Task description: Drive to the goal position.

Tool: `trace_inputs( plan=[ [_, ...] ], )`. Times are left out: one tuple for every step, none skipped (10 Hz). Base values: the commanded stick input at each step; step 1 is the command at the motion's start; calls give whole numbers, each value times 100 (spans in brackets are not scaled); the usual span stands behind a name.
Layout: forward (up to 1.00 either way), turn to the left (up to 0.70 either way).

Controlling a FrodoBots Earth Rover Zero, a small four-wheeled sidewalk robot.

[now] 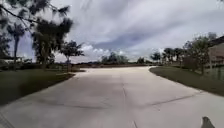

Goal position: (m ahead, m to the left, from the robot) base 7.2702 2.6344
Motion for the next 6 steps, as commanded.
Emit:
trace_inputs(
  plan=[
    [85, 34],
    [85, 34],
    [85, 34],
    [85, 34],
    [85, 5],
    [85, 0]
  ],
)
